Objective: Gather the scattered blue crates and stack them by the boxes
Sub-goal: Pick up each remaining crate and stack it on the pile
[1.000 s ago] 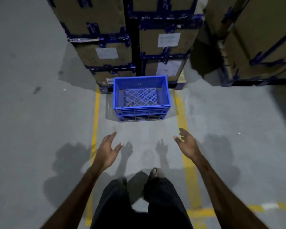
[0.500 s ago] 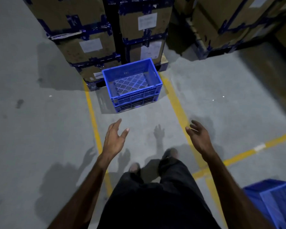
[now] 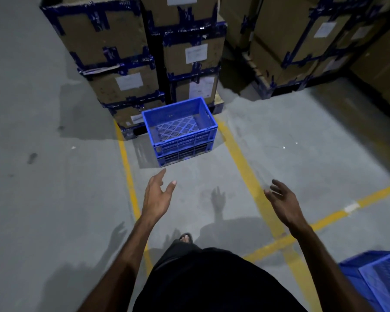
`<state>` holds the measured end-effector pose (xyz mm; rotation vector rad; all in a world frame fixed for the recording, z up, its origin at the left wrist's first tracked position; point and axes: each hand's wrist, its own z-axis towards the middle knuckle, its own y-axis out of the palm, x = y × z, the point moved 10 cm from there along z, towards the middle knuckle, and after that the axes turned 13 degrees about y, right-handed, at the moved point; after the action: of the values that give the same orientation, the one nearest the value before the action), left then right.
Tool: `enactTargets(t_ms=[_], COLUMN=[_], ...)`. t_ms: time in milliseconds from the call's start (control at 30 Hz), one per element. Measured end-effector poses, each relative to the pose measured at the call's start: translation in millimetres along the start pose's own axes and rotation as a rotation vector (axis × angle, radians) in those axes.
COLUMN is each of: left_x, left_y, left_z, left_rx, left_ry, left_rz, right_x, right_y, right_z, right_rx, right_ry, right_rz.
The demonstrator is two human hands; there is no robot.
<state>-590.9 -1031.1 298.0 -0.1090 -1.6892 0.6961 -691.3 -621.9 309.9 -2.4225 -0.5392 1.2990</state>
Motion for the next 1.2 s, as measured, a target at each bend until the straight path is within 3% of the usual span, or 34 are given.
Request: enactTargets(t_ms=[267, 500, 800, 1200], left_x=[51, 79, 103, 183], left_y=[38, 86, 94, 189], left_z=[-66, -149, -212, -220], left_rx=[0.004, -0.045, -0.128, -0.52], left_ry=[0.06, 0.092, 0.144, 0.525], left_rz=[0.071, 0.092, 0.166, 0.095], right_x=[34, 108, 174, 276], right_y=[-53, -107, -131, -208], right_z=[-26, -59, -108, -265], right_rx=[-0.021, 0.0, 0.016, 0.499], right_ry=[-0.046, -0.005, 0.075, 0.159], right_rz=[0.037, 0.118, 0.26, 0.396])
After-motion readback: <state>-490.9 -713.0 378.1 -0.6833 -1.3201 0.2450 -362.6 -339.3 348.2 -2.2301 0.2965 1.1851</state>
